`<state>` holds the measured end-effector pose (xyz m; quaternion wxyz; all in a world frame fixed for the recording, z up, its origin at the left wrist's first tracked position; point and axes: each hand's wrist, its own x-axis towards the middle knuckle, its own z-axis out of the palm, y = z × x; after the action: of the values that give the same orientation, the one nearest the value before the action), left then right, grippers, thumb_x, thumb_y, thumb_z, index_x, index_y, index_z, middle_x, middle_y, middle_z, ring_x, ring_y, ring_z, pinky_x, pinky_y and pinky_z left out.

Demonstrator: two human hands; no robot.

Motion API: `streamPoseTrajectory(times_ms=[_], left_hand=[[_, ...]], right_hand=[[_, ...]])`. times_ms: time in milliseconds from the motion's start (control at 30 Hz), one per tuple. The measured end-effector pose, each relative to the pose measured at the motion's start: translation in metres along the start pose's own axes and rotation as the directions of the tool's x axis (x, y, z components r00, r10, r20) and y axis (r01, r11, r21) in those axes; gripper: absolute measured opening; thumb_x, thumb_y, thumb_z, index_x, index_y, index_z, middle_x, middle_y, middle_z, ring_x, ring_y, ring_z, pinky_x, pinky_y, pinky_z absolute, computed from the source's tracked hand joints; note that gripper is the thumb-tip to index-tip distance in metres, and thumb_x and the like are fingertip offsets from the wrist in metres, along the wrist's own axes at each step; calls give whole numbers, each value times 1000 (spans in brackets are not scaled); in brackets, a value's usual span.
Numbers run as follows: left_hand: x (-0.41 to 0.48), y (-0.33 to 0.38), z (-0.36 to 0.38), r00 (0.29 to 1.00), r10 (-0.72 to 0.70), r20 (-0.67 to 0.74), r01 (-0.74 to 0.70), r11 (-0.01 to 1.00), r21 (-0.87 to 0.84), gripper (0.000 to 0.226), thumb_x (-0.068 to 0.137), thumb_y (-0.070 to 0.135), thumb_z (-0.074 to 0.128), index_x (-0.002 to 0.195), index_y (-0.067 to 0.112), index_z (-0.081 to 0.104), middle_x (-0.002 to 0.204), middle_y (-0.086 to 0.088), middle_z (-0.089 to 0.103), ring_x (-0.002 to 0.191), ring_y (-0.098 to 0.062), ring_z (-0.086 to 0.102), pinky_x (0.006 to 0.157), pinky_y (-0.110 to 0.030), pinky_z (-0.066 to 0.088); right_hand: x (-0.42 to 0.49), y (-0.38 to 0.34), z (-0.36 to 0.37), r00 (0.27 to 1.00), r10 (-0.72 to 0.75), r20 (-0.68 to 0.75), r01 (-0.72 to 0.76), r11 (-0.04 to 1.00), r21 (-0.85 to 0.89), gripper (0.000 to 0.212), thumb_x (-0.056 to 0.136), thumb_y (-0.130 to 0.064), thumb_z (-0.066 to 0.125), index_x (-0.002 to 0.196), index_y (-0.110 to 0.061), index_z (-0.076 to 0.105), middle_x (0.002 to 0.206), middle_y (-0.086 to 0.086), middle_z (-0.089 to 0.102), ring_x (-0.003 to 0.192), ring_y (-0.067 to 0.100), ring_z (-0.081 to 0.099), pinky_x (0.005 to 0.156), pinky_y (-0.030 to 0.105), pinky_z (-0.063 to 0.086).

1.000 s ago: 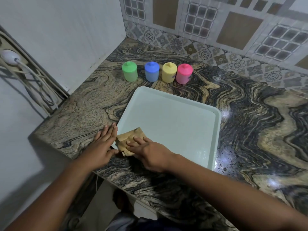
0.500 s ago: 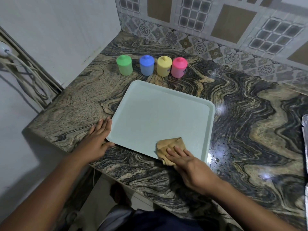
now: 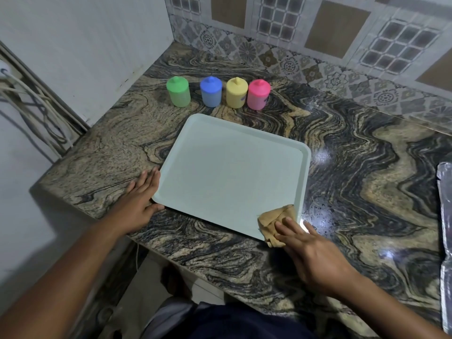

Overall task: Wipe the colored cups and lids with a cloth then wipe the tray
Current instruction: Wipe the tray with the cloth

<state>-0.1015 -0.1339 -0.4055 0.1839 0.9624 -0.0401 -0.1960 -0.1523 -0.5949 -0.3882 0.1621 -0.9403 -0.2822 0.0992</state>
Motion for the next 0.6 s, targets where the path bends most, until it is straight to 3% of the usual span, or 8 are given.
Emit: streamPoseTrajectory(times_ms=[300, 400, 467, 533, 600], left_hand=[[0, 1, -2, 1000, 11, -12, -11, 1000, -9, 84, 102, 37, 51, 155, 28, -13, 159, 17, -19, 146, -6, -27, 124, -37, -6], [-1, 4, -1, 1000, 12, 2, -11, 1000, -12, 84, 102, 37, 51, 155, 27, -14, 158, 16, -19, 146, -7, -25, 124, -38, -5], [-5, 6, 2, 1000, 5, 12, -5, 999, -33, 84, 102, 36, 51, 152, 29, -16, 157, 16, -20, 147, -9, -24, 125, -39, -4], [-8, 7, 0, 1000, -1, 29, 2, 999, -38, 84, 102, 38, 50, 149, 32, -19, 157, 16, -21, 146, -11, -25, 125, -40, -3], [-7, 8, -3, 1000, 0, 25, 2, 998, -62, 85, 100, 41, 52, 148, 36, -18, 157, 18, -21, 146, -11, -25, 126, -42, -2]], right_hand=[[-3, 4, -3, 997, -14, -74, 3, 990, -144, 41, 97, -31, 38, 110, -17, 75, 136, 0, 66, 137, 21, 53, 116, 52, 29], [-2, -2, -7, 998, 1, -67, -13, 983, -184, 33, 95, -26, 46, 111, -17, 74, 134, 0, 68, 133, 21, 58, 112, 54, 35], [3, -10, -17, 1000, -3, -31, -3, 978, -209, 28, 91, -20, 55, 114, -20, 71, 126, -3, 72, 121, 22, 67, 107, 49, 45], [18, -19, -36, 996, 74, 58, -72, 997, -38, 27, 100, -26, 47, 121, -29, 64, 120, -12, 69, 108, 21, 68, 98, 38, 51], [43, -24, -51, 984, 147, 103, -173, 931, 321, 32, 103, -44, 40, 119, -31, 64, 107, -12, 73, 96, 11, 68, 85, 35, 53]])
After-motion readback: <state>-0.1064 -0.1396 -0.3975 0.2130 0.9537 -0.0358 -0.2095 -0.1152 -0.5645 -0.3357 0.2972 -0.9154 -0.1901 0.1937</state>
